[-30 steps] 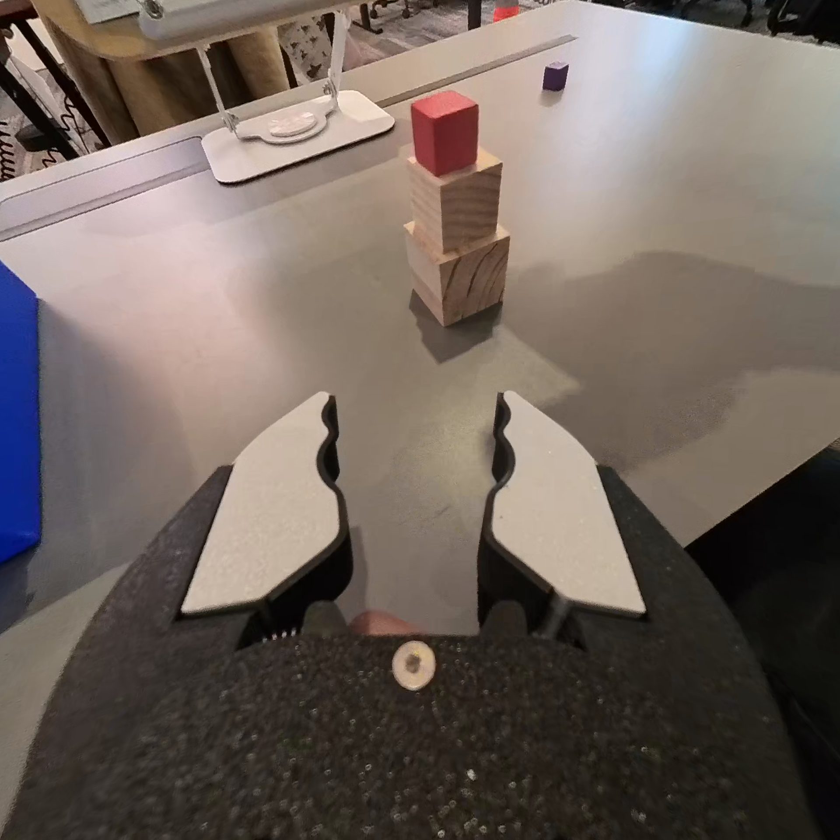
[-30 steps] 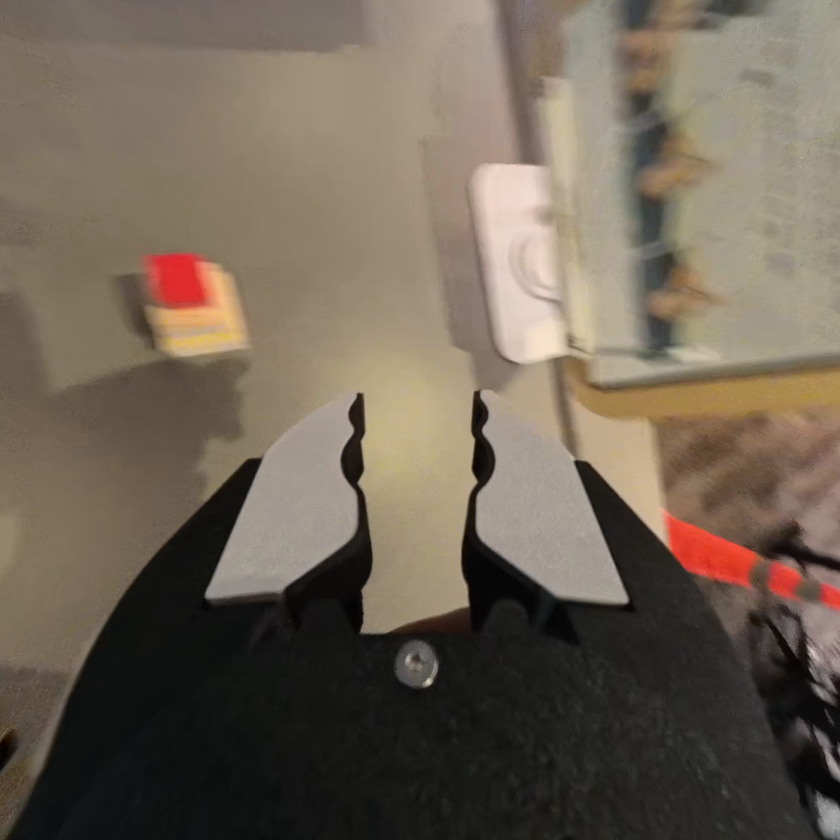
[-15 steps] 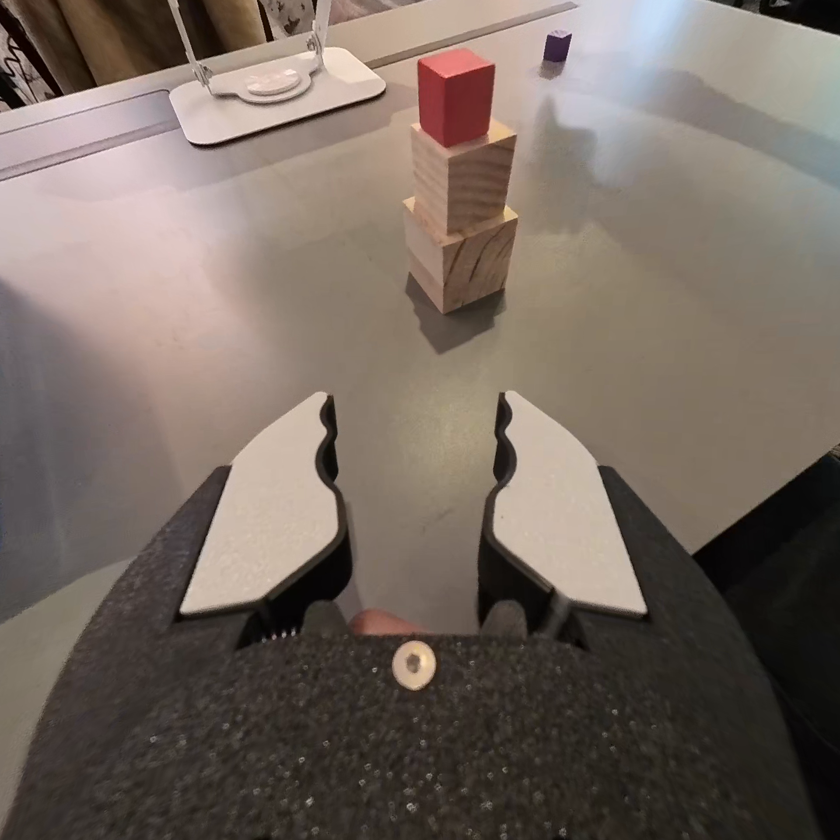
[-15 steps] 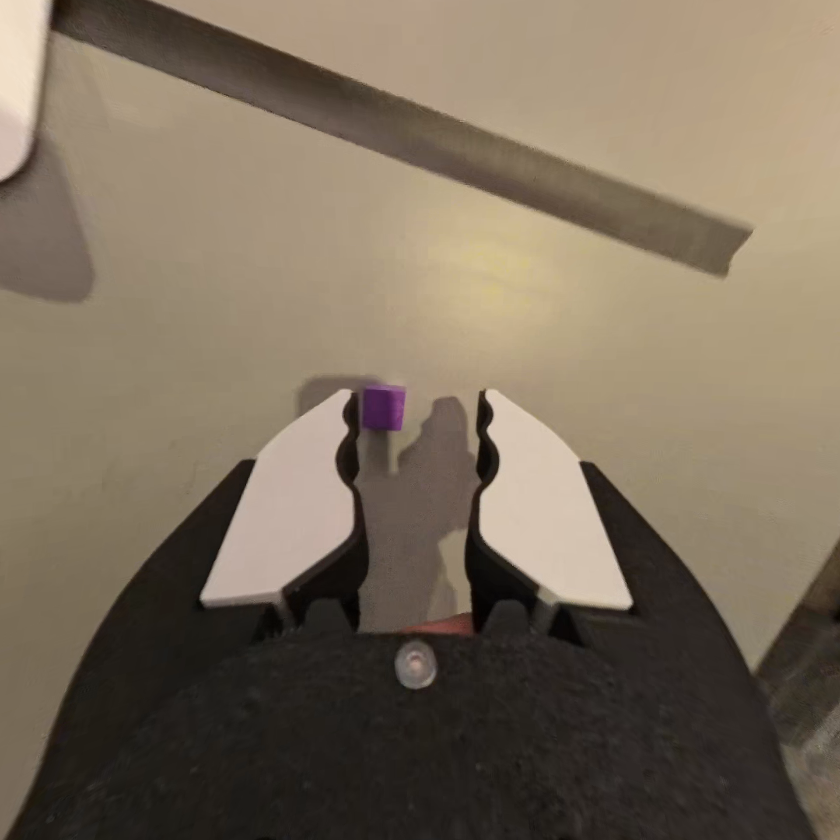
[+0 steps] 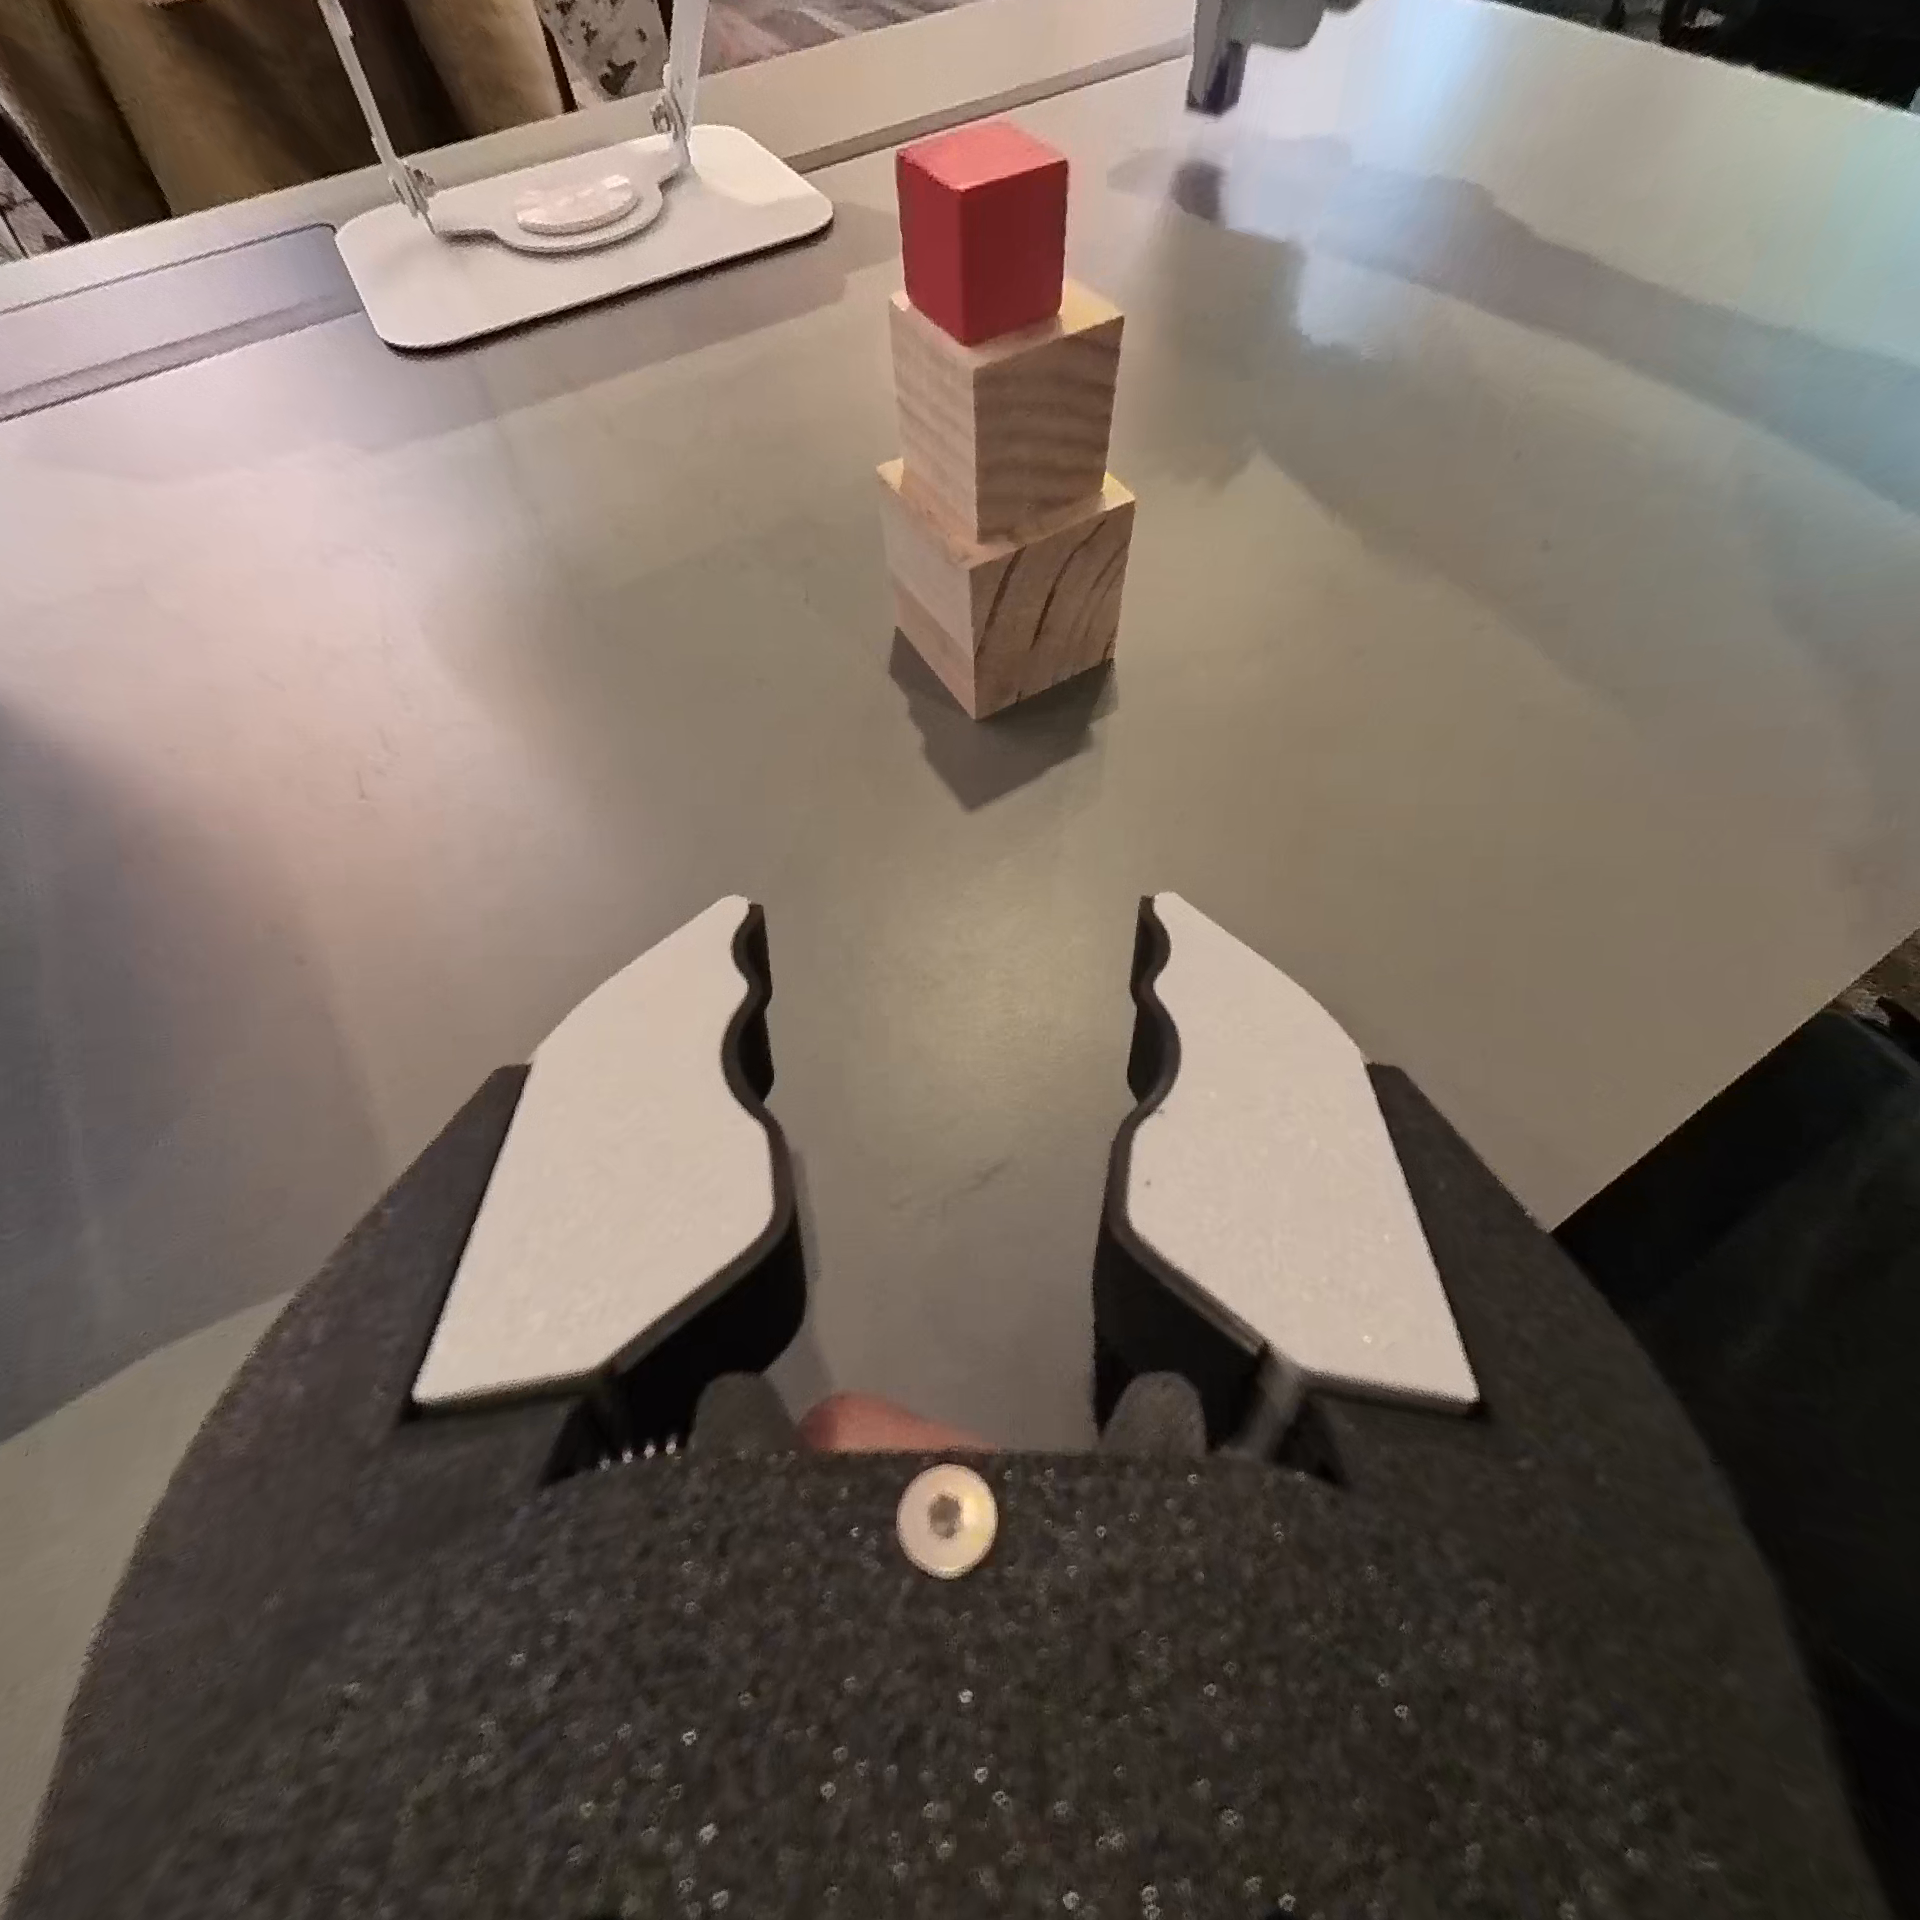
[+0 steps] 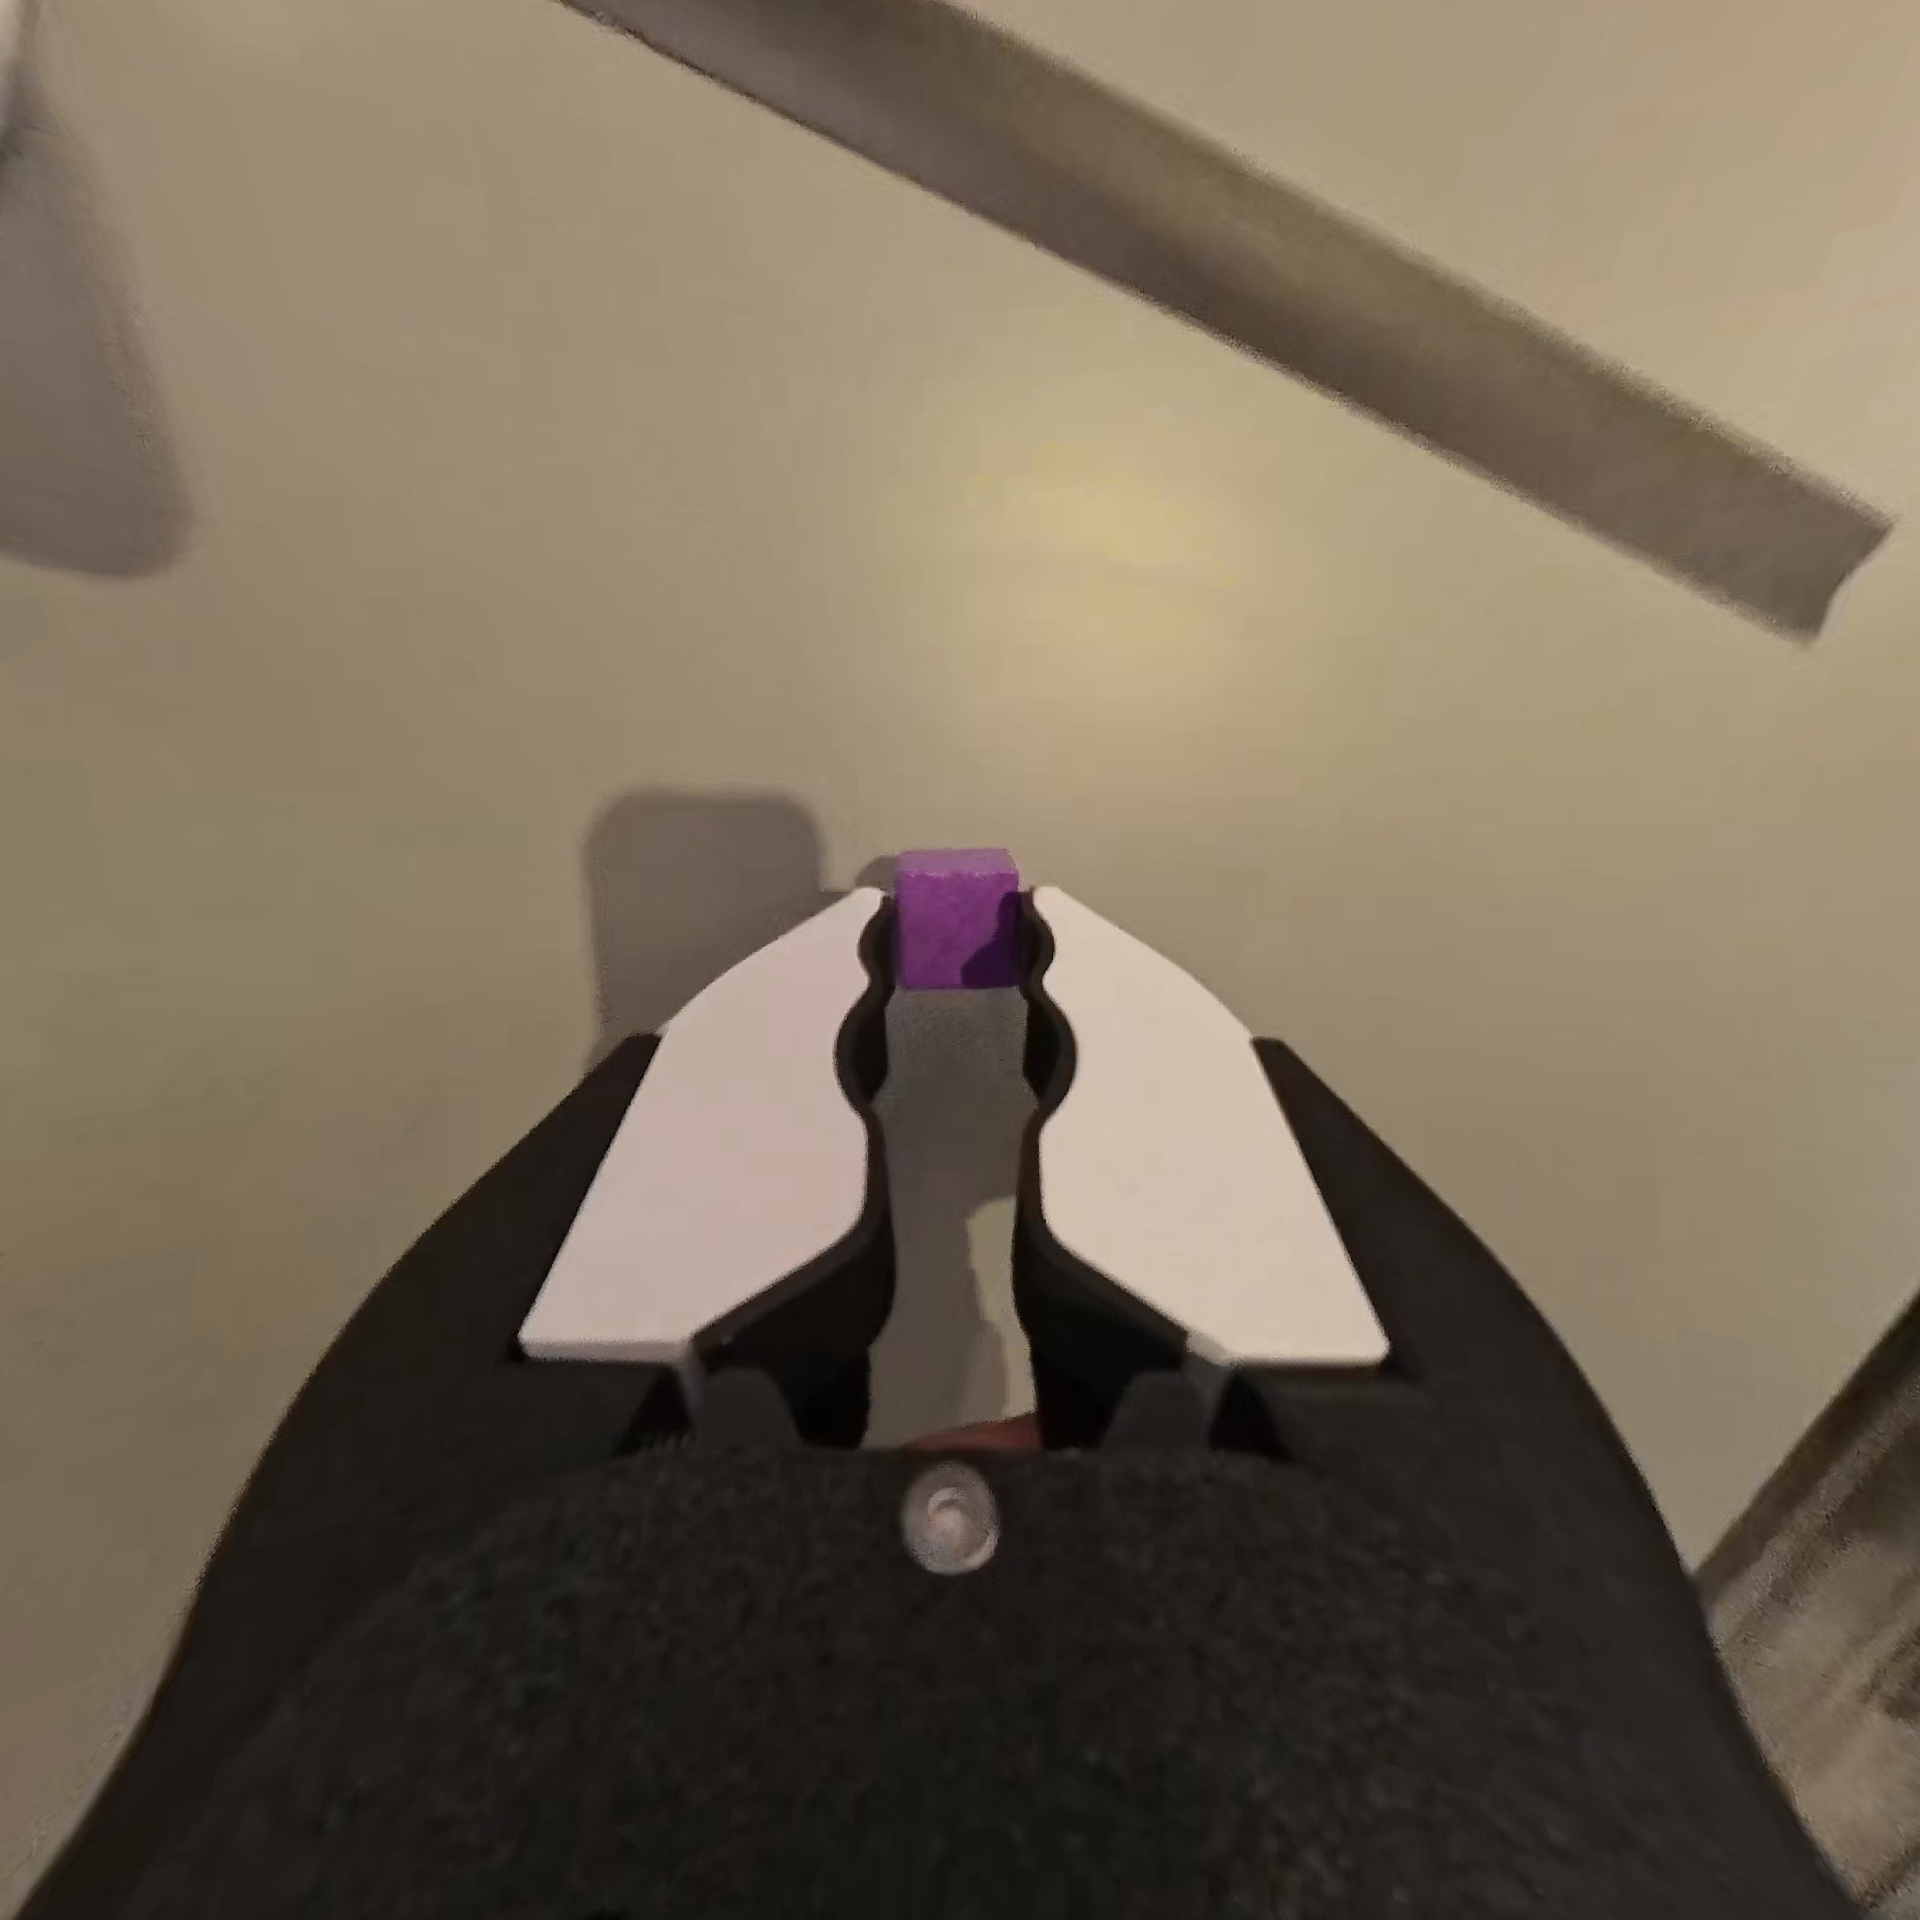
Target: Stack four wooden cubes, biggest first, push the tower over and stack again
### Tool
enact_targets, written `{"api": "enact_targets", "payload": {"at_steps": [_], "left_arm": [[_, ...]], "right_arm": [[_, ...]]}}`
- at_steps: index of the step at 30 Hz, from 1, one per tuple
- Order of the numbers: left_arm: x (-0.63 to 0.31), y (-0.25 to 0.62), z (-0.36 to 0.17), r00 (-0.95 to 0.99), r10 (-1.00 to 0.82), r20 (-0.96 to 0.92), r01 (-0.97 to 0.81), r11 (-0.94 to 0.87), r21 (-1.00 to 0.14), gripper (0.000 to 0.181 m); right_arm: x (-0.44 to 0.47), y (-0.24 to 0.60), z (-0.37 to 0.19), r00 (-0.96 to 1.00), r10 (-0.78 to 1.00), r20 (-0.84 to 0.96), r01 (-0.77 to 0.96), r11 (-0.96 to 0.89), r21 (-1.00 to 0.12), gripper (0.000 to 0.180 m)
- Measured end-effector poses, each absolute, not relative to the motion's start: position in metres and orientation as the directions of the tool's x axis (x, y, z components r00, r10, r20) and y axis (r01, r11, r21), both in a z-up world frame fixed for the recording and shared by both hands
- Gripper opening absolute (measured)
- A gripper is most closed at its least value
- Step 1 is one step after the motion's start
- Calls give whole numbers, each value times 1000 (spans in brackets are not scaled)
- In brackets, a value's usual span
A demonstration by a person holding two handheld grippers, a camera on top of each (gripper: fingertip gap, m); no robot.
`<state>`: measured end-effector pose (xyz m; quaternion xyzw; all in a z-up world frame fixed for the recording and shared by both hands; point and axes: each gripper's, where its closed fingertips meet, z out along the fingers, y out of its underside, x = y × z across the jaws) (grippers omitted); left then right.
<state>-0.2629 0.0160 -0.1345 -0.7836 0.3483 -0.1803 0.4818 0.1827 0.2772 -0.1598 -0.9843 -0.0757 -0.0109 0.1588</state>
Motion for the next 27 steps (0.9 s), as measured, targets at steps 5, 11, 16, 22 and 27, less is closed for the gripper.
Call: {"api": "enact_targets", "payload": {"at_steps": [5, 11, 16, 22, 27], "left_arm": [[-264, 17, -132, 701, -711, -58, -368, -291, -883, 66], [-264, 17, -136, 704, -707, -68, -379, -293, -878, 66], [-264, 18, -138, 706, -704, -73, -386, -297, -873, 66], [-264, 15, -137, 701, -709, -70, -384, -293, -876, 66], [-263, 12, -136, 690, -720, -79, -391, -279, -877, 66]], "right_arm": [[96, 263, -46, 826, 541, 160, 534, -660, -529, 21], [-52, 191, 40, 413, 843, 344, 823, -185, -537, 22], [-139, 137, 14, 177, 940, 293, 911, -44, -409, 21], [-168, 113, -43, 132, 984, 121, 947, -89, -309, 22], [-167, 107, -56, 182, 983, 24, 938, -167, -305, 21]]}}
